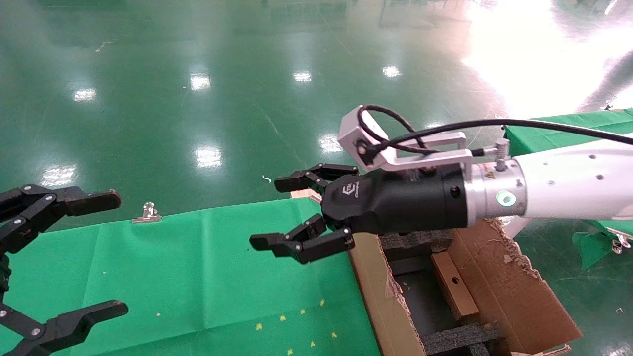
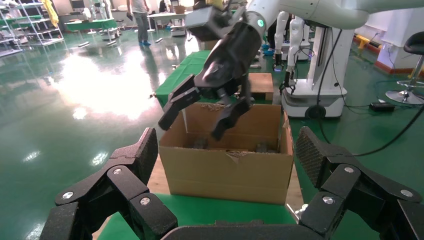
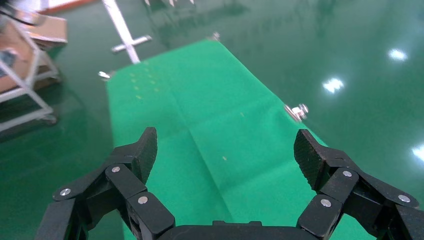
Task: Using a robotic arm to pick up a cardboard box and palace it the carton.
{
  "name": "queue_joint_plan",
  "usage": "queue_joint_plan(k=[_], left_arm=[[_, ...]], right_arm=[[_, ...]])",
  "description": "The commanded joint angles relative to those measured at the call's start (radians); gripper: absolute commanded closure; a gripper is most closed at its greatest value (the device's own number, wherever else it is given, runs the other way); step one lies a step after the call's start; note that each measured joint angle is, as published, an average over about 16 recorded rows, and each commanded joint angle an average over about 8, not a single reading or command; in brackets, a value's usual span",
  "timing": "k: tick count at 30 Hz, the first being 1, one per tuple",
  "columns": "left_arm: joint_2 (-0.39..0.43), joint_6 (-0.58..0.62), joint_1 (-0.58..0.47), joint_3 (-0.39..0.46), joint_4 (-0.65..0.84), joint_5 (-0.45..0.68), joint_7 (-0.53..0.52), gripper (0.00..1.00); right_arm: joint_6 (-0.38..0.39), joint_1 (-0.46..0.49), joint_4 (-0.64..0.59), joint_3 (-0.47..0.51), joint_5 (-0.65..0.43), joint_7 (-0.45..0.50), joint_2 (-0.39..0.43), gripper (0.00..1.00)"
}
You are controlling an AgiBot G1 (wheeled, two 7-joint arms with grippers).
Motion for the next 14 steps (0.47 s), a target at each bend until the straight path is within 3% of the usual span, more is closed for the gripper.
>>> queue_joint_plan(k=[1, 14], left_arm=[[0.000, 0.000, 0.000, 0.000, 0.000, 0.000, 0.000, 0.00], [0.000, 0.000, 0.000, 0.000, 0.000, 0.000, 0.000, 0.00]], right_arm=[[-0.029, -0.036, 0.002, 0.051, 0.020, -0.038, 0.000, 0.00], [-0.198, -0.245, 0.012, 0.344, 0.137, -0.258, -0.001, 0.00]])
